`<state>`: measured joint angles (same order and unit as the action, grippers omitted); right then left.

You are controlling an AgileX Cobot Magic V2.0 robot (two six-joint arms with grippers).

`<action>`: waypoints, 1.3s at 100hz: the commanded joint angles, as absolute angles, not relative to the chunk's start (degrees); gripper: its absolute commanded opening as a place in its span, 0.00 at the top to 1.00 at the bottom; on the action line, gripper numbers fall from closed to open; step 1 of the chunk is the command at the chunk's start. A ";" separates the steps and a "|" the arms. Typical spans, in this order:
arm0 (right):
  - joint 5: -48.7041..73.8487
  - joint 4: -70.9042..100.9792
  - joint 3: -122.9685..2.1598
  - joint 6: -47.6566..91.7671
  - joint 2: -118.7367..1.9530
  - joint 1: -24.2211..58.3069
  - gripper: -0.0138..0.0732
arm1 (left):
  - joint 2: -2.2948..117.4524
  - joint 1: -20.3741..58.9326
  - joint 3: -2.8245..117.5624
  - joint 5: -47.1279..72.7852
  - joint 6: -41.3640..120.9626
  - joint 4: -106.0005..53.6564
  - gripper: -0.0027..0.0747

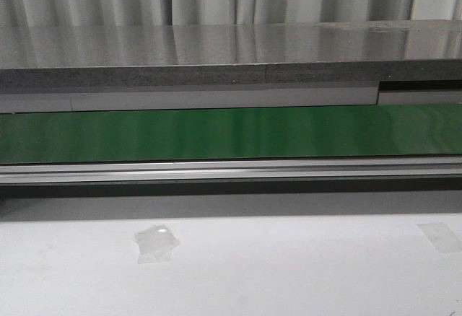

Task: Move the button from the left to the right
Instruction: 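Lower the left gripper and grasp the yellow-capped button, then lift the button and set it on the belt beside the tray, release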

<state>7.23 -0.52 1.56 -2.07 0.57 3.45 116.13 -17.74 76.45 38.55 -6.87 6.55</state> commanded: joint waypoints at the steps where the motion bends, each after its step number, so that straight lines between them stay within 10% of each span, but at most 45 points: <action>1: 2.04 -1.03 0.70 -2.01 1.66 3.34 0.92 | 113.74 -17.85 77.95 38.14 -6.84 6.17 0.31; 48: 2.04 -1.03 0.70 -2.01 1.66 3.34 0.92 | 109.13 -17.85 77.95 37.76 -6.75 6.38 0.99; 130: 2.04 -1.03 0.70 -2.01 1.66 3.34 0.92 | 98.30 -8.33 77.83 44.28 0.52 4.40 0.99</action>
<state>7.23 -0.52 1.56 -2.07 0.57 3.45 101.34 -9.63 76.34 46.05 0.56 4.76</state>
